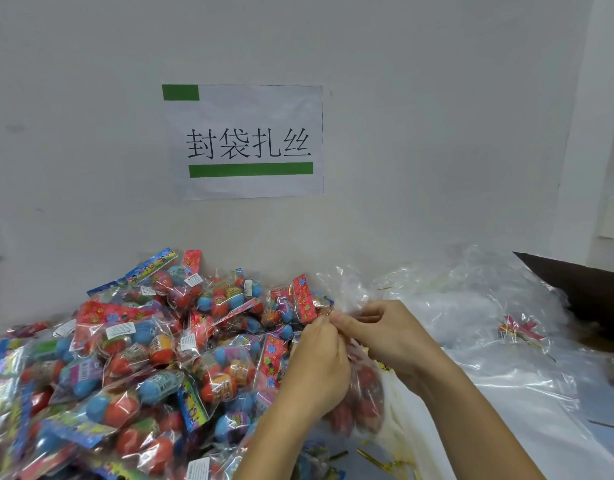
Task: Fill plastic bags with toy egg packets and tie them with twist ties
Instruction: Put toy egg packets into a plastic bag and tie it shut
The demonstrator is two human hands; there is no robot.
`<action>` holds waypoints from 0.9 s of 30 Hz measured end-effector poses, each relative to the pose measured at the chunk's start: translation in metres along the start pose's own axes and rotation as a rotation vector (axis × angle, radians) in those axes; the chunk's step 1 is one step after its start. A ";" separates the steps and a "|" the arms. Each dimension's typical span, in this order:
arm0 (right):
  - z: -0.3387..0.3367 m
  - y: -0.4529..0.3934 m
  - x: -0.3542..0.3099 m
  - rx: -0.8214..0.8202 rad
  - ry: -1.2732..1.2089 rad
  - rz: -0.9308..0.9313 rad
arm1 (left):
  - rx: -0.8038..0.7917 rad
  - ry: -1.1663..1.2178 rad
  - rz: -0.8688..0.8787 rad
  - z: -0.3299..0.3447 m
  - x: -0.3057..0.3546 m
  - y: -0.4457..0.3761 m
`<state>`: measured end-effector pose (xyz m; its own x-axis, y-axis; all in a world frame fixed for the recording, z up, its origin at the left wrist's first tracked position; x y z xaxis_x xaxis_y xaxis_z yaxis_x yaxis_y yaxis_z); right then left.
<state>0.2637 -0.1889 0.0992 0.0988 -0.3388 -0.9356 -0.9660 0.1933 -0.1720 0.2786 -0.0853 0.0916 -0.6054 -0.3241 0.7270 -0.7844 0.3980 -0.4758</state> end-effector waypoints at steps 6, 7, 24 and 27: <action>-0.003 -0.006 0.013 0.037 -0.159 0.038 | -0.067 0.087 -0.076 0.003 -0.003 0.002; -0.002 -0.007 0.013 0.030 -0.186 0.042 | -0.086 0.149 -0.100 0.005 -0.003 0.003; -0.004 -0.006 0.007 -0.118 -0.308 -0.030 | -0.287 0.843 -0.376 0.021 -0.023 0.015; 0.002 -0.004 0.004 -0.184 -0.365 -0.034 | -0.281 0.904 -0.429 0.020 -0.023 0.017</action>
<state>0.2683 -0.1894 0.0955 0.1776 0.0129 -0.9840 -0.9841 0.0081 -0.1775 0.2759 -0.0885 0.0568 0.1355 0.2329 0.9630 -0.7797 0.6248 -0.0414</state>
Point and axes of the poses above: each hand's wrist, its own y-axis away from the middle knuckle, its own z-axis out of the palm, x = y × z, the point moved 9 cm from there along -y, towards the middle knuckle, and after that the axes turned 8 degrees about y, right-handed, at the moved point
